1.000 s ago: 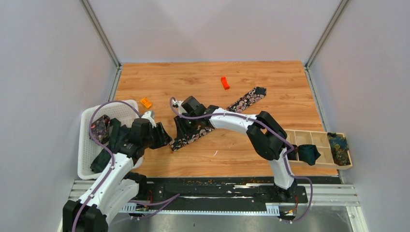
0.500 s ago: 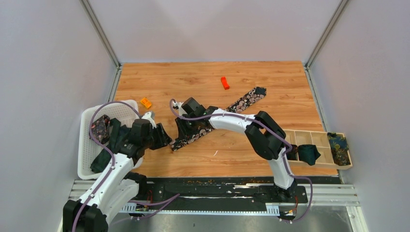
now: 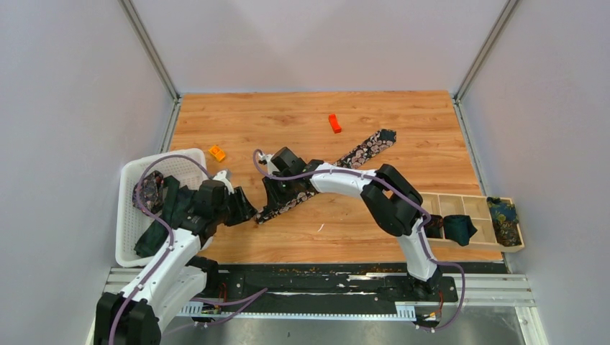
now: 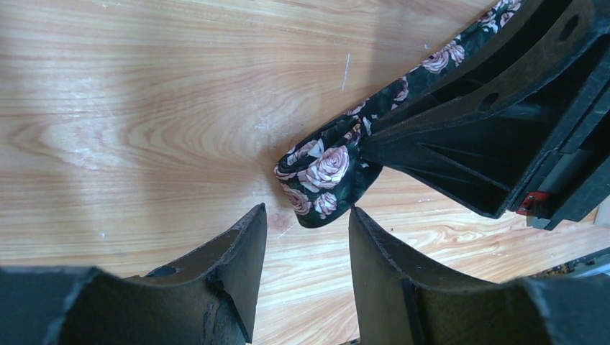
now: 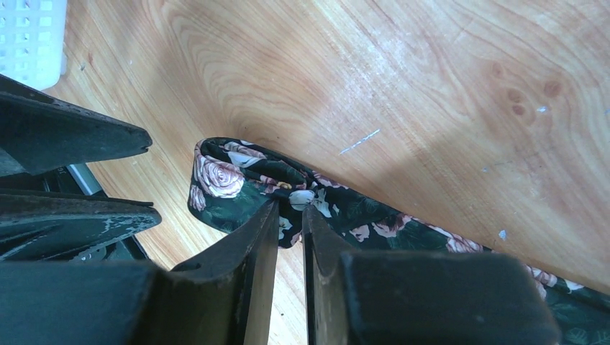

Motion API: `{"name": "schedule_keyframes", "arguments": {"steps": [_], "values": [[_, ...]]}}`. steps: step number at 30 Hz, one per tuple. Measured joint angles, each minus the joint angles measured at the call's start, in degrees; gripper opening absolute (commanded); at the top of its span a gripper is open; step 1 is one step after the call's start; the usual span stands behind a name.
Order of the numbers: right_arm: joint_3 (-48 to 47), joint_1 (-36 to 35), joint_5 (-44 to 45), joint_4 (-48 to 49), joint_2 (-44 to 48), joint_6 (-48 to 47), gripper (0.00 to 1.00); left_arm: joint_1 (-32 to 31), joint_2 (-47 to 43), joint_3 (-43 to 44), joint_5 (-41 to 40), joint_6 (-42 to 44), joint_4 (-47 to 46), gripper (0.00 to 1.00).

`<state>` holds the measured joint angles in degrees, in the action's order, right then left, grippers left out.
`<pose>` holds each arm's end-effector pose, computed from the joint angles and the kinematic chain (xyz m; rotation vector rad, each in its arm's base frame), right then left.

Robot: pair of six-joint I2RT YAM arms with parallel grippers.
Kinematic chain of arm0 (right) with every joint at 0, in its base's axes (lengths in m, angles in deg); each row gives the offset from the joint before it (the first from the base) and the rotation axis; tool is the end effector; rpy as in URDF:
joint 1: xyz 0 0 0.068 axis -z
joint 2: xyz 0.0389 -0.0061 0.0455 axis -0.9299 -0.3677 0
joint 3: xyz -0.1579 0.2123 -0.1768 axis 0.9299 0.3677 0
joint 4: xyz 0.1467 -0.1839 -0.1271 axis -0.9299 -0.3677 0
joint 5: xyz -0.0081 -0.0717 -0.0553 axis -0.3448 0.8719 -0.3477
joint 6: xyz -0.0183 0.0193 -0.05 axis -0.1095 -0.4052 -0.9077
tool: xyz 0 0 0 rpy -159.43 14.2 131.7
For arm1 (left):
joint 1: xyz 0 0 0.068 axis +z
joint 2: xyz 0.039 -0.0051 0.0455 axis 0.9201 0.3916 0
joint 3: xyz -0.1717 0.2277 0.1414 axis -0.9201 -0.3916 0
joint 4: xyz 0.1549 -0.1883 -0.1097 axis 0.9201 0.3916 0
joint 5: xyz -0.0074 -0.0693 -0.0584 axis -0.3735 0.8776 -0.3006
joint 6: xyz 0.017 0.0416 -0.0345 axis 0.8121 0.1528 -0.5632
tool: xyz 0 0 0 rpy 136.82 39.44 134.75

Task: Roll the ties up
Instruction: Roll the tie at the center of the board.

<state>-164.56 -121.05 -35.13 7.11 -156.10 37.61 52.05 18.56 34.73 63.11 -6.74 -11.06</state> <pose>0.2853 0.3965 0.1961 -0.9631 2.5145 0.9001 0.1311 -0.0416 0.2151 -0.3583 2.4085 -0.6064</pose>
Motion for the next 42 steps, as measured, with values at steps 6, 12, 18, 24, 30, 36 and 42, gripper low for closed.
{"name": "schedule_keyframes", "arguments": {"steps": [6,12,18,24,30,36,42], "values": [[0.9,0.4,-0.1,0.7,-0.3,-0.3,0.19,0.0,2.3,-2.8,1.6,-1.9,-3.5,0.53],[1.8,0.7,-0.7,1.9,-0.3,-0.3,0.18,0.0,3.6,-5.2,2.5,-5.4,-8.0,0.53],[2.2,0.7,-1.0,2.9,-0.3,-0.3,0.18,0.0,3.2,-7.5,2.4,-9.5,-11.0,0.54],[2.5,0.8,-1.3,3.4,-0.3,-0.2,0.18,0.0,-0.9,-9.7,1.2,-14.6,-12.8,0.57],[2.8,0.8,-1.6,3.9,-0.3,-0.2,0.18,0.0,-1.4,-11.5,0.5,-18.4,-14.1,0.55],[2.8,0.8,-1.6,4.1,-0.3,-0.2,0.18,-0.1,2.8,-11.8,0.9,-20.4,-18.9,0.52],[2.8,0.9,-1.7,4.1,-0.3,-0.2,0.18,-0.1,5.2,-12.1,0.9,-21.1,-22.1,0.42]]}}
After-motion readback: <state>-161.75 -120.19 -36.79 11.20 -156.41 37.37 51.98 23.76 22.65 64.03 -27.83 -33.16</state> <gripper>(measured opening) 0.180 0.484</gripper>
